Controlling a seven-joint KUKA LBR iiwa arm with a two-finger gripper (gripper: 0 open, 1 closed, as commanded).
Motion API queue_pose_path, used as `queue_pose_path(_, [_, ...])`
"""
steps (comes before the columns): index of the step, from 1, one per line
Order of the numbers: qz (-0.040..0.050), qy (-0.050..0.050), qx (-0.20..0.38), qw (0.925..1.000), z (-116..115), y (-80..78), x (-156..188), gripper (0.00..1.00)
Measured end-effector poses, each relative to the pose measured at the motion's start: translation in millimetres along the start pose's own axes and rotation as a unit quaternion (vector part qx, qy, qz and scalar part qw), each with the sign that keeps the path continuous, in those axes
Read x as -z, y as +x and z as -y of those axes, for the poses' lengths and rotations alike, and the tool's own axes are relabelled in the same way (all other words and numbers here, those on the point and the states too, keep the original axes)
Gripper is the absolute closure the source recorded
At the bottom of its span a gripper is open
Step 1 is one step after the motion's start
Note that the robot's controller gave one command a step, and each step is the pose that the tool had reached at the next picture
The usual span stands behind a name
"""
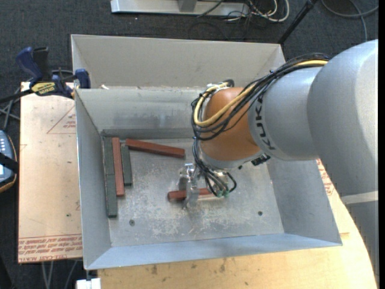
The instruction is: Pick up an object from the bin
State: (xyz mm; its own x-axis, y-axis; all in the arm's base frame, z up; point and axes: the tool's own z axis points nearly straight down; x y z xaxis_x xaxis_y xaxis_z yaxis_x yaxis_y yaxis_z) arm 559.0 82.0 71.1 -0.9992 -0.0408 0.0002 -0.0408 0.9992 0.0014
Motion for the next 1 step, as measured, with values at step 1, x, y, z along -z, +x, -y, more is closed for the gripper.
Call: queue_pose_path(1, [0.0039,0.001,0.039,0.9992,34.5,-3.7,171.5,1.00])
